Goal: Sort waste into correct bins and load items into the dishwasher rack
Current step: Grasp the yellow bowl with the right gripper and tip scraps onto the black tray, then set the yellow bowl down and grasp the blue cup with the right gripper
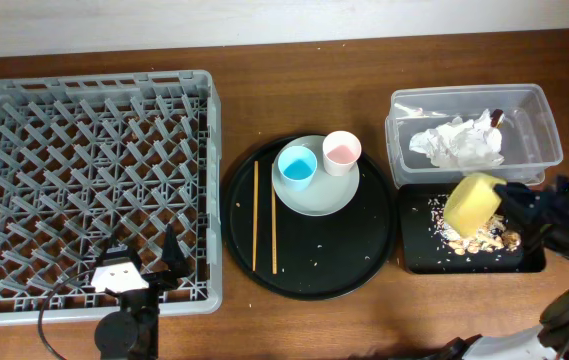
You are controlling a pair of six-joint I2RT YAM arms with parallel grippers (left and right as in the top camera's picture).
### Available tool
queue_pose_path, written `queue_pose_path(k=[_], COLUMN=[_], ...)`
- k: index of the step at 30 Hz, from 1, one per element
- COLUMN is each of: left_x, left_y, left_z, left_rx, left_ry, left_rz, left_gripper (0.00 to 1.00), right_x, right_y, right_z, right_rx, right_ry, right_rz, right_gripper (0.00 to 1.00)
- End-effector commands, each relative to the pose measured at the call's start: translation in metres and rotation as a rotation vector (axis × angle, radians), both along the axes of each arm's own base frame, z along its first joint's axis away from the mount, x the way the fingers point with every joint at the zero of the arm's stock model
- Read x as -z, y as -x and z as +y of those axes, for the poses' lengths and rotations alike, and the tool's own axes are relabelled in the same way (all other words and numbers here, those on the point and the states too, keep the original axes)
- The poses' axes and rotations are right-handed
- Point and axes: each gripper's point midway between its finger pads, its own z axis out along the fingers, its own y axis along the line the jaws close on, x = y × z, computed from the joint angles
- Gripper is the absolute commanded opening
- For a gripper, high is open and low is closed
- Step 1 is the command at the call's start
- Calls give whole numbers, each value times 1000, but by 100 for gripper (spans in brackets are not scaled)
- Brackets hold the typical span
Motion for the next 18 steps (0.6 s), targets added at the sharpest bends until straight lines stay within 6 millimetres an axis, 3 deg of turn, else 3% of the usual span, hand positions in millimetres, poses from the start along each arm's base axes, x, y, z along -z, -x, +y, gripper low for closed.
queue_pose_path(k=[1,2,3,4,5,7,9,11,14,18], left_x=[1,1,1,1,1,1,1,1,1,1], left_y=[0,0,0,0,0,0,0,0,0,0], left_z=[-2,-2,-2,-2,-2,-2,-2,-2,-2,-2], left_rx=[12,12,12,12,12,12,12,12,12,12], left_ry=[-16,-16,-16,-16,-16,-16,-16,-16,-16,-16], left_rz=[2,2,2,1,2,2,2,2,2,2], left_gripper=[99,99,99,99,99,99,99,99,99,99], right_x=[-22,-32,-36,-36,-29,13,45,62,75,106], right_y=[1,1,1,5,8,21,28,37,46,54], right_z=[31,64,83,118,137,193,223,255,303,312], right_rx=[-238,-377,-442,-564,-645,-878,-954,-957,-980,-1052], right_ry=[293,373,393,413,444,667,971,1217,1386,1493], right_rz=[-29,-41,-67,-60,-36,165,252,254,91,113], right_gripper=[4,4,4,4,4,4,4,4,4,4])
